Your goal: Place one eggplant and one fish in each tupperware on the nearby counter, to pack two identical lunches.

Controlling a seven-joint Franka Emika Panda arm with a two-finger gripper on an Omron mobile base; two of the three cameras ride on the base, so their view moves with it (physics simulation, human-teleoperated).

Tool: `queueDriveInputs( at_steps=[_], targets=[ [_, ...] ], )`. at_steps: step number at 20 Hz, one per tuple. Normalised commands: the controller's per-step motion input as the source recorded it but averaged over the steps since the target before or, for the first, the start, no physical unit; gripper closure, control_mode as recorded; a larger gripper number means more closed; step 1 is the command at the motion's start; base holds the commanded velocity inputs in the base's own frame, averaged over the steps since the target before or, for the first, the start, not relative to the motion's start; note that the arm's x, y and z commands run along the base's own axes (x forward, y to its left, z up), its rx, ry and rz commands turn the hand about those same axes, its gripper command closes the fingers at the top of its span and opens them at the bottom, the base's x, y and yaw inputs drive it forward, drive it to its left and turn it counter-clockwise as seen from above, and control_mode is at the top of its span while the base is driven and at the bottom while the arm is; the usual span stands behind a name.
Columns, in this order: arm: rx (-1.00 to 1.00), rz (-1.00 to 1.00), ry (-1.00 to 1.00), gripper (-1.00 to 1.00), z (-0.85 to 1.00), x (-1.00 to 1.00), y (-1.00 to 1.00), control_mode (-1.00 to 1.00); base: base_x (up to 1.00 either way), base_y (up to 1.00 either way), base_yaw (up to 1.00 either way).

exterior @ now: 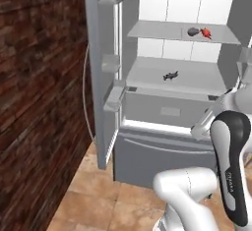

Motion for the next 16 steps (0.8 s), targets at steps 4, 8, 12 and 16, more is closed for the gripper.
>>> queueDriveInputs(
  at_steps=[4, 8, 12, 16],
  targets=[
    [0.0, 0.0, 0.0, -1.0, 0.0, 0.0, 0.0, 1.0, 0.4, 0.34, -0.57],
    [0.0, 0.0, 0.0, -1.0, 0.0, 0.0, 0.0, 1.0, 0.51, 0.9, -0.57],
    [0.0, 0.0, 0.0, -1.0, 0.0, 0.0, 0.0, 1.0, 0.59, 0.86, -0.53],
    [0.0, 0.0, 0.0, -1.0, 0.0, 0.0, 0.0, 1.0, 0.45, -0.08, -0.33]
  ],
)
